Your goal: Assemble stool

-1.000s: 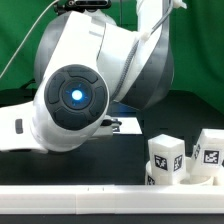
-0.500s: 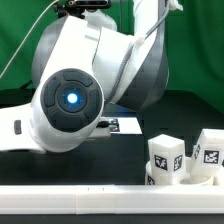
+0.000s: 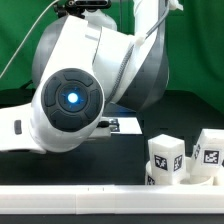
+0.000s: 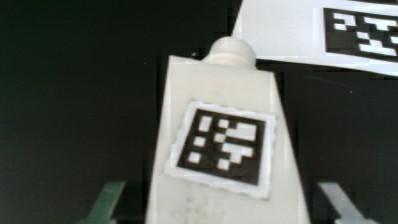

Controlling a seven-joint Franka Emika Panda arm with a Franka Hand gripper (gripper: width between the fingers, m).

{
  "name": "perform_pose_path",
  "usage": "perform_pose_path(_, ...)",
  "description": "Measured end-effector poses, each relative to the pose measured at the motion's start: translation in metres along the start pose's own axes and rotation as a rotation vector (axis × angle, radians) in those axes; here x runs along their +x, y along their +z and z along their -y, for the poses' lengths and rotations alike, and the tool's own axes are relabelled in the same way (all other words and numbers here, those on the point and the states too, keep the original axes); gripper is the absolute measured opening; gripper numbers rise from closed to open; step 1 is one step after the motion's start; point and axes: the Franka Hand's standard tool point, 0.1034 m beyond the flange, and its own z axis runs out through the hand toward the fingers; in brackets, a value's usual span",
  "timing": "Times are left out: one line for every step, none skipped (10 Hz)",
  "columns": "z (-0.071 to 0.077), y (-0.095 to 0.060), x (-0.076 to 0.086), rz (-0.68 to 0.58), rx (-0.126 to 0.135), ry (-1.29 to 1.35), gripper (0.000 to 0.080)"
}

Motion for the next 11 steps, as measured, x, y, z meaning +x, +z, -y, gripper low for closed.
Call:
perform_pose_path(0.001,-0.004,-0.002,0.002,0.010,0.017,0.0325)
perform_pose_path(0.004,-0.017,-0.006,0.005,0.048,0.042,0.0325)
perform_pose_path(0.004,-0.033,-0.006,-0.016,0.043,0.077,0.0325)
perform_pose_path(0.011,-0.049,-0.004,-0.040,0.031,0.097,0.0327)
perform_pose_path(0.021,-0.063,-0.004,-0.056,0.020,0.129,0.0327)
perform_pose_path(0.030,-0.076,-0.008,-0.055,0.013,0.165,0.0327)
perform_pose_path(0.033,-0.082,-0.011,-0.048,0.013,0.199,0.0327)
perform_pose_path(0.030,-0.083,-0.007,-0.070,0.008,0.198,0.0327)
perform_pose_path(0.029,-0.086,-0.004,-0.100,0.004,0.197,0.0327)
perform_pose_path(0.028,-0.086,-0.005,-0.100,0.005,0.197,0.0327)
perform_pose_path(0.025,-0.094,0.004,-0.187,-0.009,0.196,0.0327)
